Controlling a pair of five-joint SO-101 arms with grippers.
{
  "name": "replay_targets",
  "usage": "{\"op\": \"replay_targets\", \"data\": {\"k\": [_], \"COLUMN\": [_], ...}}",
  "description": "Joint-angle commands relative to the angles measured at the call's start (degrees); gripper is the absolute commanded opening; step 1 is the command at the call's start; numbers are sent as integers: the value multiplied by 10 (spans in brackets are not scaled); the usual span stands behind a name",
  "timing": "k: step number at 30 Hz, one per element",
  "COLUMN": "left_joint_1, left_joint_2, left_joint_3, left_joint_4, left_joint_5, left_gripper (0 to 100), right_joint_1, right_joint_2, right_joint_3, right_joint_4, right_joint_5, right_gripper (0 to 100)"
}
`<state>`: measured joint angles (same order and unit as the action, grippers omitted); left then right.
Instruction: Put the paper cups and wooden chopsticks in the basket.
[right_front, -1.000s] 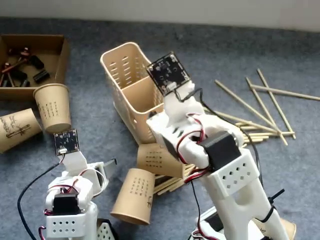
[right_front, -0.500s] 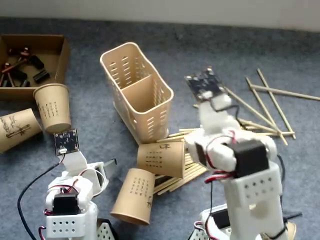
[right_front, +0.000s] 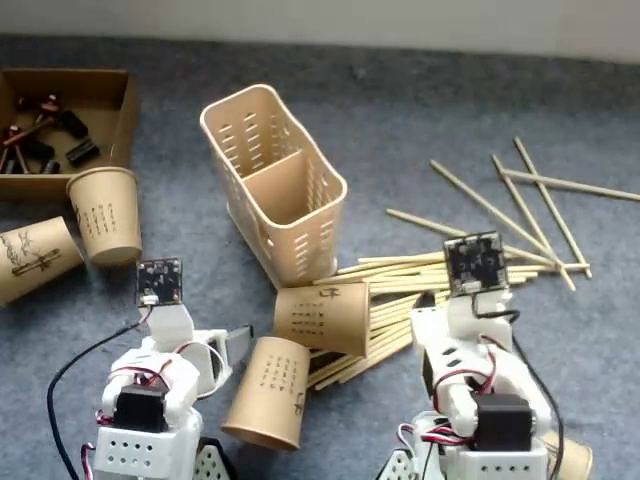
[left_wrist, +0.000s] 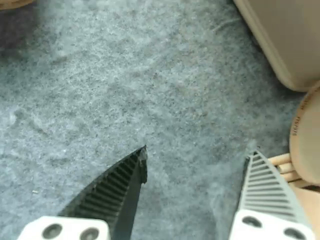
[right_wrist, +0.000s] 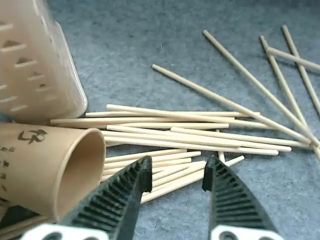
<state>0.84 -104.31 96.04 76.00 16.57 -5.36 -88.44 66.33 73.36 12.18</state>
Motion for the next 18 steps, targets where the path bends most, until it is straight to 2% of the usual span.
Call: {"op": "replay_targets", "data": {"k": [1, 7, 15, 18], "left_joint_1": [43, 71, 189, 199], "left_joint_2": [-10, -10, -10, -10], "left_joint_3": [11, 11, 11, 11], "left_joint_4": [4, 4, 4, 4], "left_joint_5": [-1, 0, 0, -4], "left_gripper": [301, 300, 300, 301], "right_joint_1": [10, 29, 30, 30], "right_joint_2": [-22, -23, -26, -26], "right_joint_3": [27, 30, 130, 151], "right_joint_4": [-27, -56, -169, -191], "right_joint_5": [-29, -50, -98, -98], "right_gripper": [176, 176, 176, 176]}}
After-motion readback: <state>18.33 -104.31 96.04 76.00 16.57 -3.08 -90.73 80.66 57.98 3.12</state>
